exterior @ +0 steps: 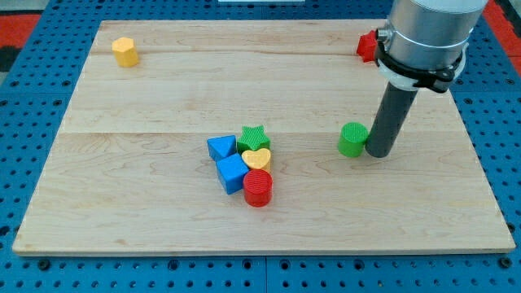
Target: Push green circle towards green star
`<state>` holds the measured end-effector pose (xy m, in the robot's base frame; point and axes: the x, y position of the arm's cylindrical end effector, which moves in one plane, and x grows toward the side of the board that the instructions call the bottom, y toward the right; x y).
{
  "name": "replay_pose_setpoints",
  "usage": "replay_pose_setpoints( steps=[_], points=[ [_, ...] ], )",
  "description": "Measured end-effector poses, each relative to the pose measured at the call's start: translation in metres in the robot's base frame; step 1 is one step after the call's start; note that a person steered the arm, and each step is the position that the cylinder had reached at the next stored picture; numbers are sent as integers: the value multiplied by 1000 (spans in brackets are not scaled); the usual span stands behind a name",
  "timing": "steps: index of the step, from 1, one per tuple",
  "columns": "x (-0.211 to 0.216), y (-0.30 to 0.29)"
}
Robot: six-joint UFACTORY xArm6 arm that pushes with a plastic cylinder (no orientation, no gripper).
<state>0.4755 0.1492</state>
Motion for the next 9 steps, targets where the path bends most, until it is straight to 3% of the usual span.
replay_pose_setpoints(
  steps=[1, 5, 6, 8, 9],
  points=[
    [-16, -38],
    [-82, -62],
    [-90, -99],
    [-58, -163],
    [-64, -177]
  ],
)
